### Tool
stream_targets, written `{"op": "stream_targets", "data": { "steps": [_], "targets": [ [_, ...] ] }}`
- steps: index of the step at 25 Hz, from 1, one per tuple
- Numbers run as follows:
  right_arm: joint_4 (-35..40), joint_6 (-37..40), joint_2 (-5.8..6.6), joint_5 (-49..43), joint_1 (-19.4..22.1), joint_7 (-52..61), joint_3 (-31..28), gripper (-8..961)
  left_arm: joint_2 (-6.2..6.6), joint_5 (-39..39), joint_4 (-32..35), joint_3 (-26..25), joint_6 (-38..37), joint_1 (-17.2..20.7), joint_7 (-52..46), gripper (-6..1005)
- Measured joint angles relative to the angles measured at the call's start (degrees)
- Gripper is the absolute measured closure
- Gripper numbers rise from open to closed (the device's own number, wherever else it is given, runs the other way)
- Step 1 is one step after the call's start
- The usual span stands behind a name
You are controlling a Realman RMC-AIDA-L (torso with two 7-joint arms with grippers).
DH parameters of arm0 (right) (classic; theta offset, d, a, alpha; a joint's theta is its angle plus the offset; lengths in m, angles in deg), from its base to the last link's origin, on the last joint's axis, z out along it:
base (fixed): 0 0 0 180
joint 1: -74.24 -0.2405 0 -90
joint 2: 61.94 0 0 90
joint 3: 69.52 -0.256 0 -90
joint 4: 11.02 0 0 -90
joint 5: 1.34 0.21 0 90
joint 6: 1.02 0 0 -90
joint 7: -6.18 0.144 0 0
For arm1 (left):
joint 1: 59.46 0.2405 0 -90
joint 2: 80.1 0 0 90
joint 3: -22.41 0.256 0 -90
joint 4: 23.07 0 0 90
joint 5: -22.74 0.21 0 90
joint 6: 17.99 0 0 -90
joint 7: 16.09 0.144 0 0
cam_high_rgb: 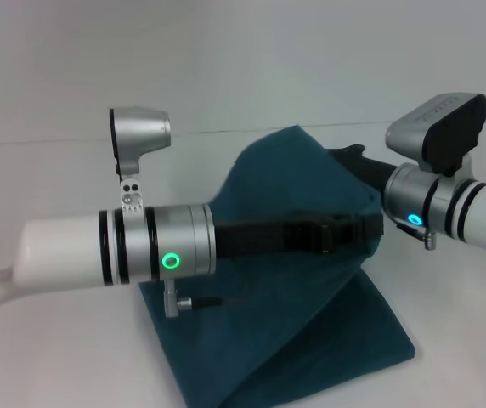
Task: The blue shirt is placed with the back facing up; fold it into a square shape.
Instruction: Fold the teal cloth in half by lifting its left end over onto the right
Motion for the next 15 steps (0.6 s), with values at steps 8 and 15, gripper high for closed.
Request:
{"op": "stream_targets", "data": {
  "steps": [8,15],
  "targets": [
    [5.26,-0.09,0.28,9.22,4.22,0.35,0.01,852,0.0,-5.27,-4.7,0.75,0.64,0.98,3.22,866],
    [9.99,4.76,0.84,12.32,7.71,6.9,3.14,702,-0.01,-5.41,-1.92,0.67,-3.92,3.88,3.7,731]
  ]
}}
